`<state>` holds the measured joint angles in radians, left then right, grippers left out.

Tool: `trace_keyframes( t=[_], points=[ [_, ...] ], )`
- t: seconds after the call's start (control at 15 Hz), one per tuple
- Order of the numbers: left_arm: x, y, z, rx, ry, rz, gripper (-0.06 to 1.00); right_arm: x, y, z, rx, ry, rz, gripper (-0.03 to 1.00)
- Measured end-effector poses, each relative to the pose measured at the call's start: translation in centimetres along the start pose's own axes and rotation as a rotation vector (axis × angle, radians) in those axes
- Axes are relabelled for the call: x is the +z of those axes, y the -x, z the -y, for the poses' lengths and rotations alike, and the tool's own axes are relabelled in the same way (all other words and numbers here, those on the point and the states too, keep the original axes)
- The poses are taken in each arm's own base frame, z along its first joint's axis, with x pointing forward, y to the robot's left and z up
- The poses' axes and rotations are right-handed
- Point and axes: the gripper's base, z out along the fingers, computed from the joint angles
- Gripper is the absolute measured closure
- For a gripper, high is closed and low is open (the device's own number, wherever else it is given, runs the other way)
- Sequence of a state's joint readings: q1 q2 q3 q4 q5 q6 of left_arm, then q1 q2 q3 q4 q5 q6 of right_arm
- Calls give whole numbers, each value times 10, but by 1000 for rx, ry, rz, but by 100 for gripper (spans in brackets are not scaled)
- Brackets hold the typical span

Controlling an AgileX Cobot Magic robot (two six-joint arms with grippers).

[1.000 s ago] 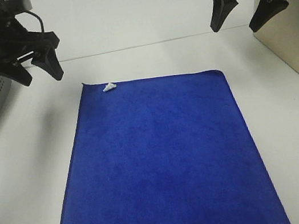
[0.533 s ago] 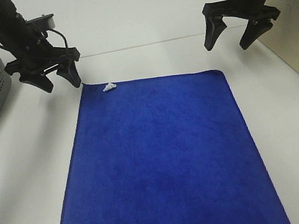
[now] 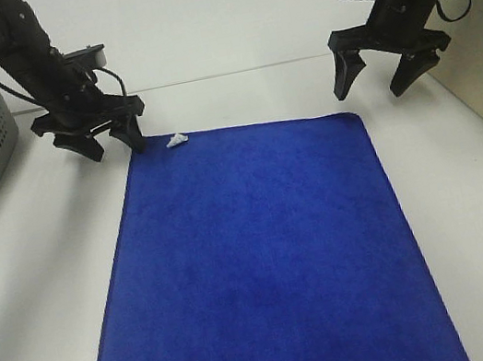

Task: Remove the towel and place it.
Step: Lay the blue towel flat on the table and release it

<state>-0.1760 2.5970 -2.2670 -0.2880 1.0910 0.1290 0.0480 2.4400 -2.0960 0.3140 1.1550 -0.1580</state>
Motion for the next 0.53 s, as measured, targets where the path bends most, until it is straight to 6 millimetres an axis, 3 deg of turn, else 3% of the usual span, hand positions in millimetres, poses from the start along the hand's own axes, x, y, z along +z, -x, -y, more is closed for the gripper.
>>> trace_keyframes(
  t=[0.2, 0.4, 0.53],
  points=[
    [5, 1, -1, 19, 0, 11, 26, 7, 0, 2, 6, 4, -10, 10],
    [9, 2, -2, 30, -3, 18, 26, 31, -5, 8, 24, 12, -60, 10],
    [9, 2, -2, 28, -5, 22, 26, 33, -5, 9, 26, 13, -63, 10]
  ],
)
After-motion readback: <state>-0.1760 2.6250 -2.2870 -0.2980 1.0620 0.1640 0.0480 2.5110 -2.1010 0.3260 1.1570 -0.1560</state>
